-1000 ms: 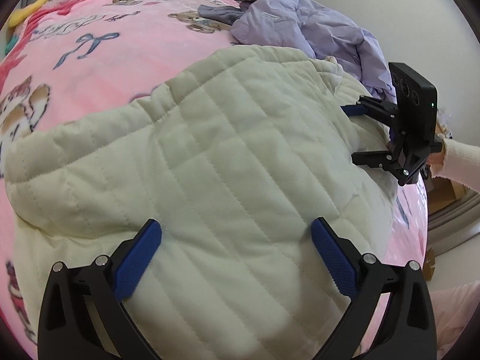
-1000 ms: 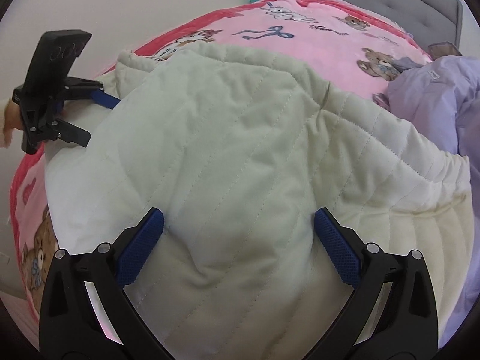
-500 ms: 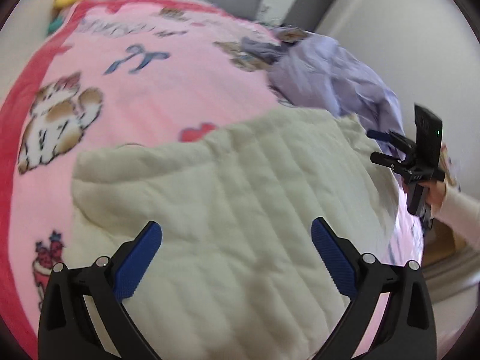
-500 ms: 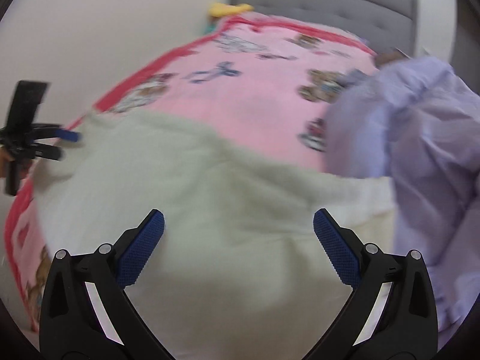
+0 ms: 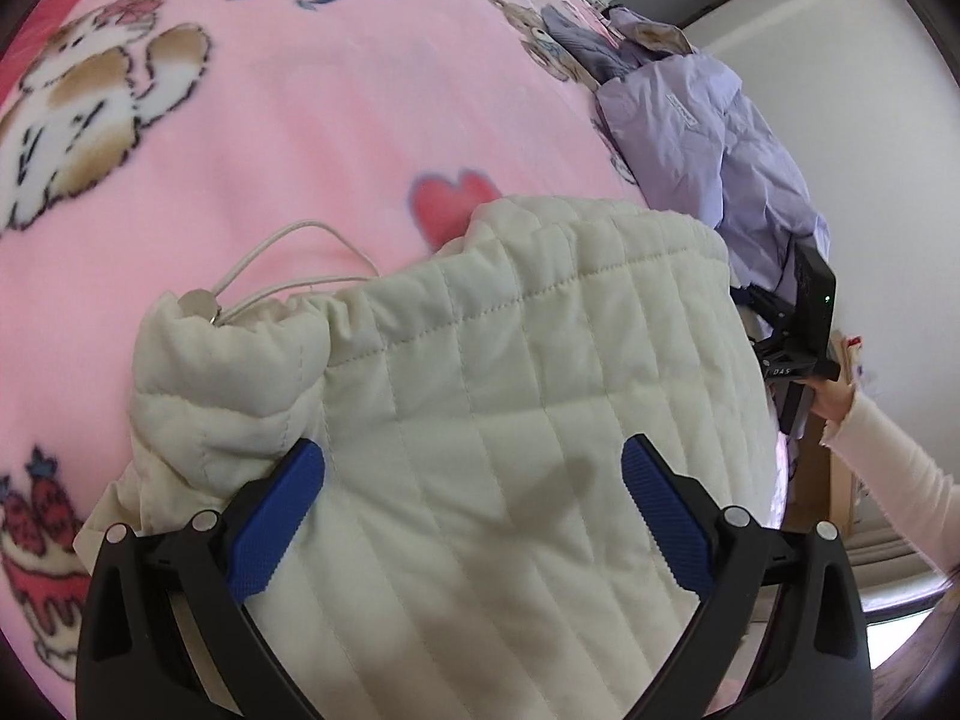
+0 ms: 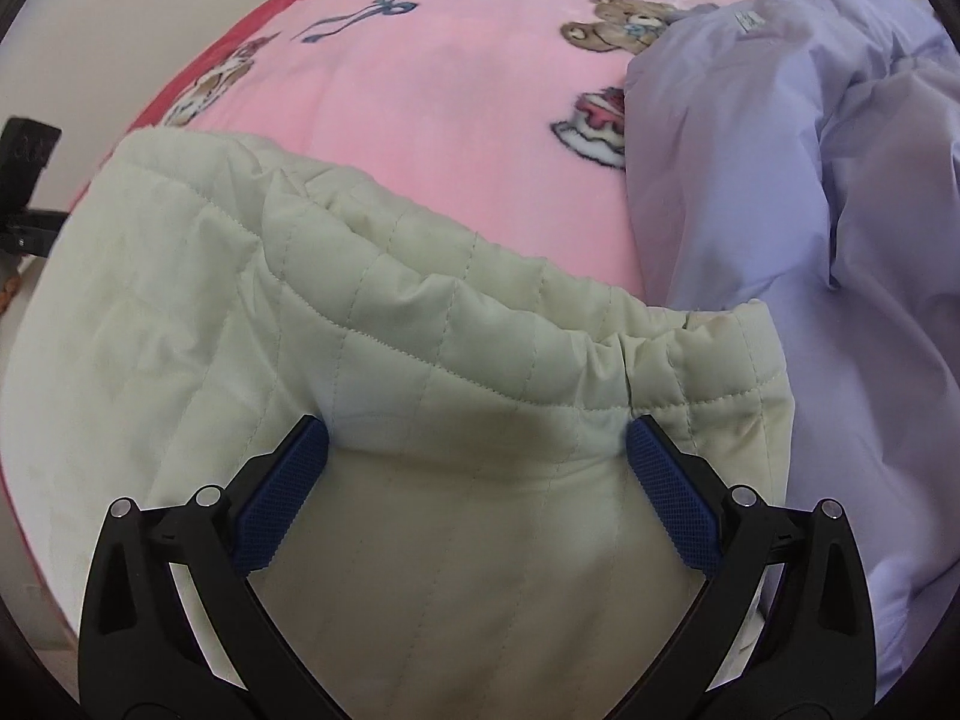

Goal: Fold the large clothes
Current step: 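Press and smooth the cream jacket bundle with both open tools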

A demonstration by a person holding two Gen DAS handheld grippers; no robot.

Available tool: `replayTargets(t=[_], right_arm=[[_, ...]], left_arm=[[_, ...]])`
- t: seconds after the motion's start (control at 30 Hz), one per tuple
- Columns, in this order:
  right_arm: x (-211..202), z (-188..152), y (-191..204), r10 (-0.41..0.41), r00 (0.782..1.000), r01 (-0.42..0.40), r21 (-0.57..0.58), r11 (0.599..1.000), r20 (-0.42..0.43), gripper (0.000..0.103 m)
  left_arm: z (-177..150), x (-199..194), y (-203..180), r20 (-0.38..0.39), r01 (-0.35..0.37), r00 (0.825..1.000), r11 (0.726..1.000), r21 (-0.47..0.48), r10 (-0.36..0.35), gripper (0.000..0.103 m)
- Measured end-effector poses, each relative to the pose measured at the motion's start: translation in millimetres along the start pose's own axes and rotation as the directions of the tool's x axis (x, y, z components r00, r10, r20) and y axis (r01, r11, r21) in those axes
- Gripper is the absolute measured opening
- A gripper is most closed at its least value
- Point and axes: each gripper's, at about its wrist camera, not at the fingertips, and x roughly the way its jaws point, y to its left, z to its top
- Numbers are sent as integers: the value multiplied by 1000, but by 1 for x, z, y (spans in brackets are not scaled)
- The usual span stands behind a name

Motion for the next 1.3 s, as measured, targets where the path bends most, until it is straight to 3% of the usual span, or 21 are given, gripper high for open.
replayTargets(t=[0.13, 0.23, 0.37, 0.5, 1.3], right_arm=[[-29, -6, 13, -99, 990, 105, -51, 993, 100, 95], [-51, -26, 22, -109, 977, 125, -81, 989, 184, 95], [-65, -54, 26, -146, 962, 165, -66, 984, 229, 95], [-73, -66, 22, -149, 957, 160, -24, 987, 247, 95], [-60, -54, 23, -173, 965, 181, -24, 983, 197, 95]], left_arm=[[-3, -3, -25, 11, -112, 994, 986, 119, 112, 98], [-13, -4, -39, 24, -191, 982, 962, 196, 190, 98], [-15, -6, -47, 37, -241, 970, 953, 183, 238, 98], [-15, -10, -55, 40, -240, 971, 953, 185, 237, 98], [-18, -9, -55, 13, -263, 964, 944, 198, 266, 98]])
